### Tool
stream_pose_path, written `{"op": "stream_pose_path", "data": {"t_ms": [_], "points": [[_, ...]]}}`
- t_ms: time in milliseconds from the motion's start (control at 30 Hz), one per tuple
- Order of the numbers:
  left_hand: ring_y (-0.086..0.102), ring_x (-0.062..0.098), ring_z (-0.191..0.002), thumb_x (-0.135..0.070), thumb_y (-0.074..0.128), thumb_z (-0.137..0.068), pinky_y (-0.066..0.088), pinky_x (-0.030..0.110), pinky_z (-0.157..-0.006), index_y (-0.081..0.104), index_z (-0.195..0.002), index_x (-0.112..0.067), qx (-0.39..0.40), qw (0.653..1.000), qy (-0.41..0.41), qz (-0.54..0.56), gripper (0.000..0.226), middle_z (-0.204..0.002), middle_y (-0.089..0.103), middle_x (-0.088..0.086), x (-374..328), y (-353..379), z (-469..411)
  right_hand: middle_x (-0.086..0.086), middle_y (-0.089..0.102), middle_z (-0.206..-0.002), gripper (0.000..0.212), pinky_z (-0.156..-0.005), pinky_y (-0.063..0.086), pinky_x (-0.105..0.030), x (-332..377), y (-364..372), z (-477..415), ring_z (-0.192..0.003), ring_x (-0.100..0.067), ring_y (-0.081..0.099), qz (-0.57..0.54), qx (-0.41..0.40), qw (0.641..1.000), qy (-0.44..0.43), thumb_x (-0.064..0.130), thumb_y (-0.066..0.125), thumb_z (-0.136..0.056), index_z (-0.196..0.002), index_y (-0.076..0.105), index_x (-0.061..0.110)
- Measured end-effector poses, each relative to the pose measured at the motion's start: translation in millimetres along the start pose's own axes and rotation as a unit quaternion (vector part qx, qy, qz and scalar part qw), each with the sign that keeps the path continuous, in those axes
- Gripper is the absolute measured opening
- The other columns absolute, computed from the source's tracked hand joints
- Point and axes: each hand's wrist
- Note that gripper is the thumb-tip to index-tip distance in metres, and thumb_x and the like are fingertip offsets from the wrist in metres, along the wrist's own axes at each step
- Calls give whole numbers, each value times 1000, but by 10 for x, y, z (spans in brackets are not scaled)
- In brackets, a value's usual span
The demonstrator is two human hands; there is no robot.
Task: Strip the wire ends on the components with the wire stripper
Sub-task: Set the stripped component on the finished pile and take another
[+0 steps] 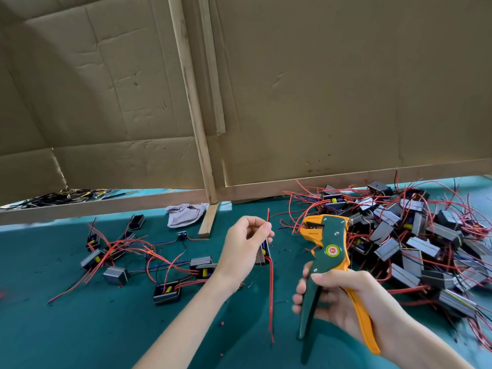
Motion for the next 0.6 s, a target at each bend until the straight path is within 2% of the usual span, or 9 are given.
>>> {"op": "stream_pose_path", "data": {"t_ms": [67, 133, 267, 400, 500, 600], "points": [[66, 14, -81, -20, 60, -94, 52, 35, -83, 59, -90, -16, -5, 1000, 5, 10, 6, -77, 67, -5, -10, 3, 2, -26, 60, -75, 42, -61, 58, -48, -8, 4, -5, -66, -41, 64, -3, 0, 1000, 0, 4, 76, -40, -80, 65, -4], [65, 15, -83, -21, 60, -94, 51, 34, -84, 59, -89, -17, -13, 1000, 12, 14, 6, -78, 66, -5, -22, -3, -4, -27, 60, -75, 42, -61, 58, -48, -9, 3, -8, -66, -42, 64, -5, 0, 1000, -1, 5, 76, -40, -79, 66, -3], [61, 13, -81, -14, 55, -96, 55, 23, -73, 58, -87, -14, -21, 999, 0, 49, 9, -78, 60, -4, -33, 4, -12, -26, 60, -75, 29, -60, 58, -48, -7, 0, -12, -66, -41, 64, -4, -5, 1000, -3, 1, 67, -54, -83, 64, -3], [50, 7, -74, -8, 54, -95, 59, 32, -75, 60, -89, -11, -32, 996, -2, 81, 9, -81, 49, 1, -64, 15, -20, -26, 60, -75, 24, -60, 58, -48, -6, 12, -4, -66, -41, 64, -1, -6, 1000, -4, 2, 63, -58, -81, 65, -3], [57, 2, -69, -9, 57, -94, 59, 33, -72, 65, -87, -11, -18, 996, 21, 81, 10, -76, 57, -4, -99, -11, -13, -26, 60, -75, 25, -61, 58, -48, 1, 23, 14, -67, -41, 64, 7, 3, 1000, -5, 2, 64, -58, -82, 64, -3], [64, 7, -73, -6, 58, -93, 58, 26, -69, 68, -86, -14, 14, 997, 42, 68, 15, -70, 68, -6, -168, -45, -2, -26, 59, -76, 35, -61, 58, -48, 13, 42, 34, -67, -41, 63, 12, 19, 1000, -10, 4, 73, -47, -80, 65, -3]]}}
Point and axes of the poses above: each hand's wrist, its own z-axis away from the middle knuckle, its own y-axis out of the palm, x = y × z
